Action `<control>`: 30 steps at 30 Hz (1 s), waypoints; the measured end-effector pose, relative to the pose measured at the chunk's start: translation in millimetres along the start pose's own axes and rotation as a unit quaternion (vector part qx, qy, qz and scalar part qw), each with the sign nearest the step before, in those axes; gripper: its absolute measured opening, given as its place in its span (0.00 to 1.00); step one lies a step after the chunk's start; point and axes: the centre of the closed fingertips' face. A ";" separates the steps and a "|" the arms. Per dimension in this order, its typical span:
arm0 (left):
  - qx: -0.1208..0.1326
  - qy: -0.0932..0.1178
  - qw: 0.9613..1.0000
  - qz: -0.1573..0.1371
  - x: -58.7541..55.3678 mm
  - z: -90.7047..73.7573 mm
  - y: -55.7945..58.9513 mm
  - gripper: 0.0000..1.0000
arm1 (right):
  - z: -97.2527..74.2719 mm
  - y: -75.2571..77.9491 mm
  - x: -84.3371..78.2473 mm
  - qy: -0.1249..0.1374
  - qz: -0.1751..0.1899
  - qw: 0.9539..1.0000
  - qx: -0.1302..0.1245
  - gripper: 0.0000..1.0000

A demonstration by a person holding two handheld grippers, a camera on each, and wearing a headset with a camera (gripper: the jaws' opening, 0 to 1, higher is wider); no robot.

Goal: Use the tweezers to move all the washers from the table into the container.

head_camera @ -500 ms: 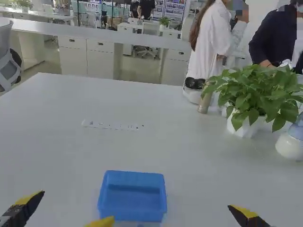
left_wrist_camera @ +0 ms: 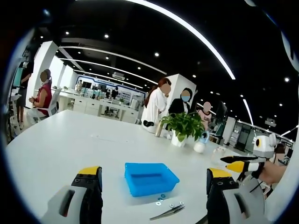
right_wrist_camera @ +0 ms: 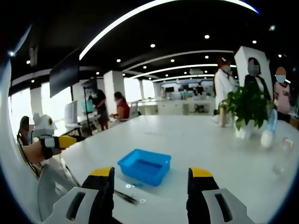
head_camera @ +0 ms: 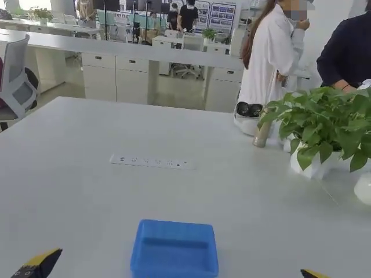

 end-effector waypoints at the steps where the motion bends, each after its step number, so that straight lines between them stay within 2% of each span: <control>1: 0.000 0.001 1.000 0.001 1.1 1.0 -0.2 0.95 | 1.2 0.2 -1.5 -0.003 -0.005 1.000 0.003 0.60; 6: 0.004 0.010 1.000 -0.001 5.6 3.1 -2.4 0.95 | 6.4 -1.1 -0.8 -0.006 -0.008 1.000 0.010 0.59; 12: 0.007 0.003 1.000 0.000 2.0 2.2 -6.0 0.94 | 12.1 -0.5 0.5 -0.006 -0.010 1.000 0.016 0.58; 18: 0.012 0.006 1.000 -0.003 3.0 3.5 -9.6 0.94 | 15.3 -0.9 -1.4 -0.009 -0.008 1.000 0.020 0.58; 30: 0.002 0.001 1.000 0.000 2.4 6.2 -4.1 0.94 | 16.7 0.1 -0.2 -0.005 -0.010 1.000 0.021 0.57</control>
Point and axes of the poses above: the centre of the closed fingertips' face, and the gripper's own axes: z roughly forward along the fingers, y roughly to its right, x roughly out of its top, and after that the axes turned 11 degrees about y, right-handed
